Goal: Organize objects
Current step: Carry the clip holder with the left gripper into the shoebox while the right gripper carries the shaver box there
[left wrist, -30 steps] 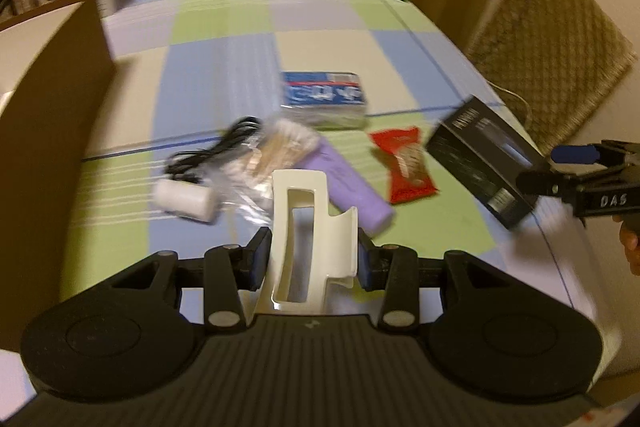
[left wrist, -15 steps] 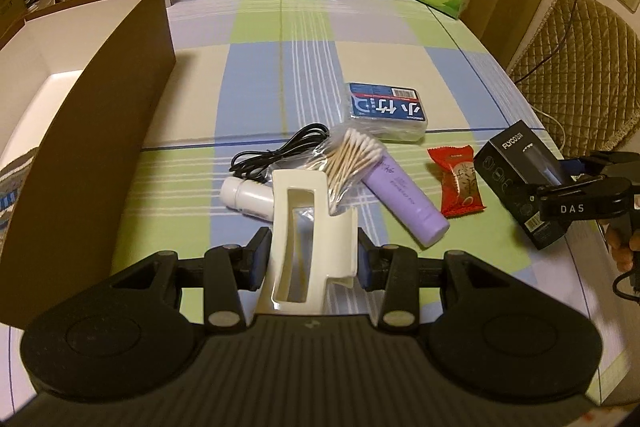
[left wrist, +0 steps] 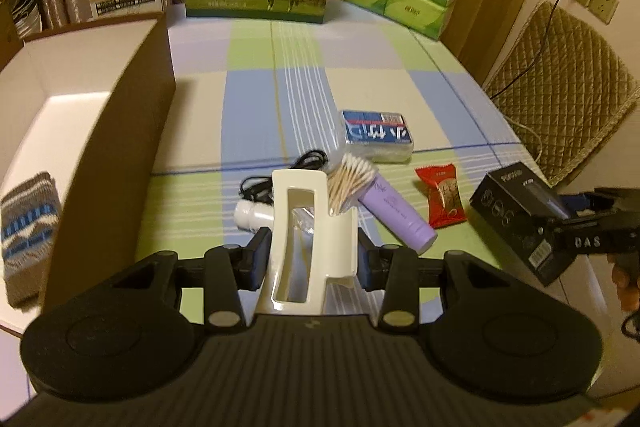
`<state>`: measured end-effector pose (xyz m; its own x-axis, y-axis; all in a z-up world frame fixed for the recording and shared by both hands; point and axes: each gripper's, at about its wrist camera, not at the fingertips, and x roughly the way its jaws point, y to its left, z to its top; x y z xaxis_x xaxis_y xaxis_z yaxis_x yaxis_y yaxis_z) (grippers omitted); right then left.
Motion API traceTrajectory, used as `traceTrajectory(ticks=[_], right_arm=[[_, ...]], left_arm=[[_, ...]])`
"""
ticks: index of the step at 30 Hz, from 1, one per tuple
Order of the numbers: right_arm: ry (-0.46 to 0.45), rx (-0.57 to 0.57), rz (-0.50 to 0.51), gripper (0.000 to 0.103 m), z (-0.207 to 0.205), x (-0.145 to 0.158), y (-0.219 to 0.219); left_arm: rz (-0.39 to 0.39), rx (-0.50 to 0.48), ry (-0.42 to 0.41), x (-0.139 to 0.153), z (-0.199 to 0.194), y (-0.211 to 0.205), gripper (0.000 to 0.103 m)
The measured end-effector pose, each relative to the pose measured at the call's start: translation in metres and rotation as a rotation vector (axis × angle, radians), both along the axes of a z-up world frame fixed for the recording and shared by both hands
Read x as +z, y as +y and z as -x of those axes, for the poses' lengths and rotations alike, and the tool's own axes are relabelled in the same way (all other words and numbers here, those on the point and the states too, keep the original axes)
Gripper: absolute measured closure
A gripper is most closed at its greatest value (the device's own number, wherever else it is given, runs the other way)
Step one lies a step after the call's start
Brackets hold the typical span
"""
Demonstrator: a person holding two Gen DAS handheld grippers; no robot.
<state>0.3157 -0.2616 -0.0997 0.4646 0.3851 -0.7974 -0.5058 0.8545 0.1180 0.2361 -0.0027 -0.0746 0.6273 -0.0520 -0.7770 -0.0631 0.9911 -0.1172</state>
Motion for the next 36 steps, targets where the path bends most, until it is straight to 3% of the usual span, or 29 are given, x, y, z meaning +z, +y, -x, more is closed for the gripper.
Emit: traceTrajectory(ticks=[8, 20, 27, 36], right_arm=[[-0.021, 0.035, -0.096, 0.027, 0.042, 0.036, 0.047], [-0.019, 0.174, -0.253, 0.027, 0.088, 0.078, 0.162], [0.005, 0.257, -0.317, 0.027, 0.100, 0.086, 0.240], [0.004, 0.300, -0.312, 0.027, 0.101, 0.077, 0.324]], left_arm=[[0.007, -0.015, -0.062, 0.030, 0.018, 0.033, 0.066], [-0.010, 0.043, -0.141, 0.070, 0.056, 0.114, 0.066], [-0.039, 0.110, -0.154, 0.078, 0.070, 0.174, 0.066], [-0.068, 0.168, -0.123, 0.074, 0.073, 0.243, 0.066]])
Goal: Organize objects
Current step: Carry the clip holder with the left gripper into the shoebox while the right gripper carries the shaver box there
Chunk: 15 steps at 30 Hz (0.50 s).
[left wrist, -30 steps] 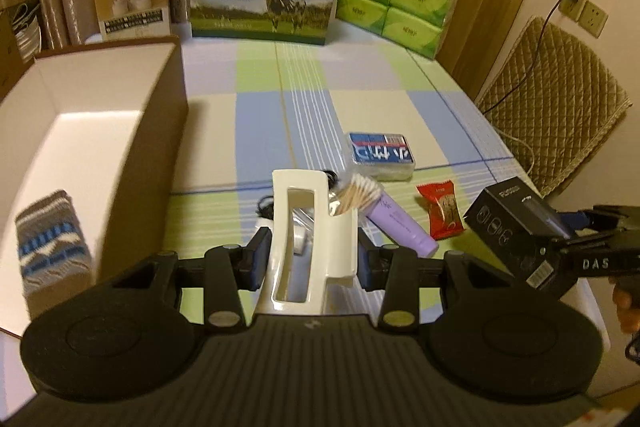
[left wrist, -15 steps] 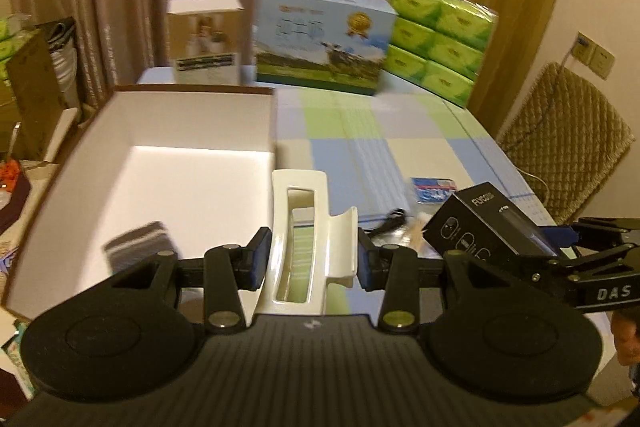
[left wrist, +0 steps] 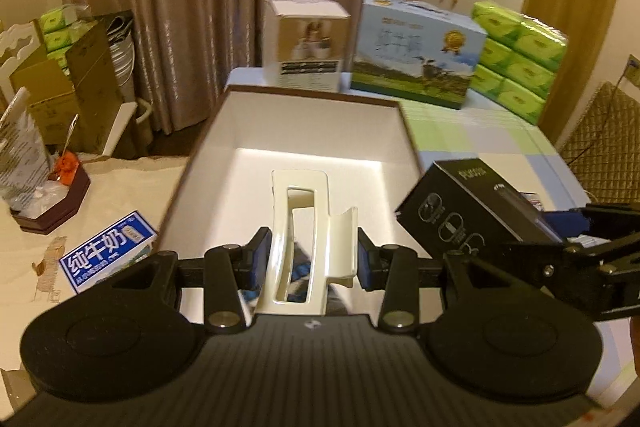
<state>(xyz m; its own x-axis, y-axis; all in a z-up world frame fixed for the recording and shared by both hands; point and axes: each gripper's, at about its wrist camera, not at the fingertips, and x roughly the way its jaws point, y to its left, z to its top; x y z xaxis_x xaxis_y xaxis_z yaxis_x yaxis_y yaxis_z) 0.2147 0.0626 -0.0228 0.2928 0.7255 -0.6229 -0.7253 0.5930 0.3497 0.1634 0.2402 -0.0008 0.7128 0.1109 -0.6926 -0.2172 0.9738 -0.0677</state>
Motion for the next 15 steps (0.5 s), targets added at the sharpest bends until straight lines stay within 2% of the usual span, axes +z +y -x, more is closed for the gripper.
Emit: traceTrajectory(ticks=[15], right_arm=[[0.020, -0.067, 0.109, 0.027, -0.043, -0.040, 0.079]], left_arm=[[0.019, -0.017, 0.075, -0.032, -0.042, 0.053, 0.066]])
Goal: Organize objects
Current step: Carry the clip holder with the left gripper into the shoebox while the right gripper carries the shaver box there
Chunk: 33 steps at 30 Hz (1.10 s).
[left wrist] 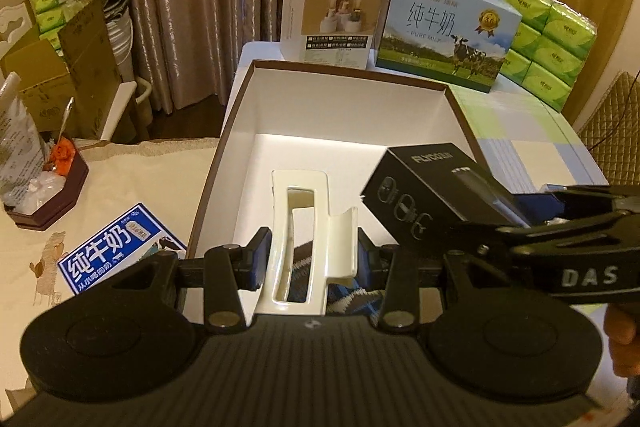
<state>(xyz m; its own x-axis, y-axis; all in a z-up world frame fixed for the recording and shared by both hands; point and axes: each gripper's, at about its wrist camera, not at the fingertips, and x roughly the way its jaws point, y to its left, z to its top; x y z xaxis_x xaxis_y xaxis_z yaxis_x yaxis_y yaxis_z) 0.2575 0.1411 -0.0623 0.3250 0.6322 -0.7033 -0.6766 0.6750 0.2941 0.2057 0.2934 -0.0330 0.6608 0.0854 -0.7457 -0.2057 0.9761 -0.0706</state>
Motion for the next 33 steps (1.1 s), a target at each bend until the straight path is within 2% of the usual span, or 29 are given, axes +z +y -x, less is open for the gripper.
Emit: traceTrajectory(ticks=[11, 16, 33], right_arm=[[-0.026, -0.047, 0.051, 0.027, -0.031, -0.021, 0.018], [-0.103, -0.064, 0.051, 0.027, -0.040, -0.029, 0.022], [-0.062, -0.034, 0.048, 0.027, -0.036, -0.024, 0.003]], left_arm=[[0.029, 0.001, 0.045, -0.022, -0.032, 0.022, 0.066], [0.041, -0.009, 0.053, -0.029, -0.045, 0.025, 0.066], [0.059, -0.037, 0.075, -0.037, -0.051, 0.014, 0.065]])
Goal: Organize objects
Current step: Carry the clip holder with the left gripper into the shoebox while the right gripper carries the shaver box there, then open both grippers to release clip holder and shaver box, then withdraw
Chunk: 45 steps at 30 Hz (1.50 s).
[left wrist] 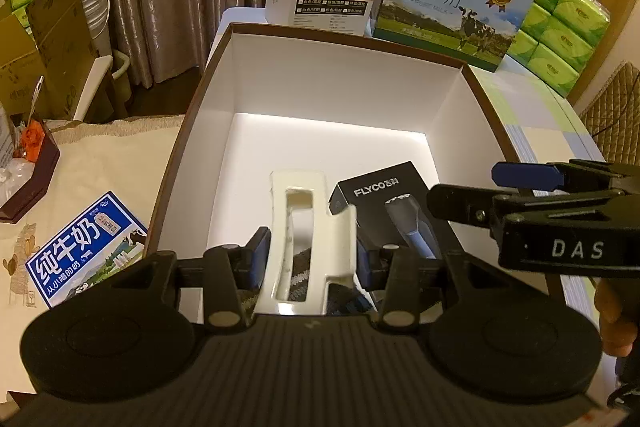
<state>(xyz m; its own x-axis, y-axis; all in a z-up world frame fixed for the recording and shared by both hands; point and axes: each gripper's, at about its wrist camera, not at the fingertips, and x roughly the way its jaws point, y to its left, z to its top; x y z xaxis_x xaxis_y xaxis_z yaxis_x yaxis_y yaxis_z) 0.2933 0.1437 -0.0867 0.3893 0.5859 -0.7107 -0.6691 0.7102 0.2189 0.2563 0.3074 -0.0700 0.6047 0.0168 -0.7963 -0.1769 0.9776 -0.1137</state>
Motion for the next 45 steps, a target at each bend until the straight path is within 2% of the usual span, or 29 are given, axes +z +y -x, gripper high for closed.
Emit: traceTrajectory(ticks=[6, 9, 12, 27, 45], right_arm=[[0.011, 0.010, -0.007, 0.027, 0.005, 0.004, -0.007], [0.013, 0.027, -0.008, 0.026, 0.011, 0.007, -0.010], [0.016, 0.046, -0.009, 0.026, 0.018, 0.009, -0.014], [0.027, 0.078, -0.033, 0.025, 0.052, 0.024, -0.038], [0.027, 0.076, -0.067, 0.017, 0.095, 0.043, -0.082]], left_arm=[[-0.007, 0.005, -0.022, 0.008, 0.006, 0.000, 0.051], [-0.002, 0.022, -0.023, 0.013, 0.011, 0.003, 0.049], [0.003, 0.047, -0.017, 0.016, 0.018, 0.006, 0.041], [0.005, 0.099, -0.018, 0.037, 0.058, -0.001, 0.034], [0.021, 0.093, -0.024, 0.052, 0.103, -0.043, 0.030]])
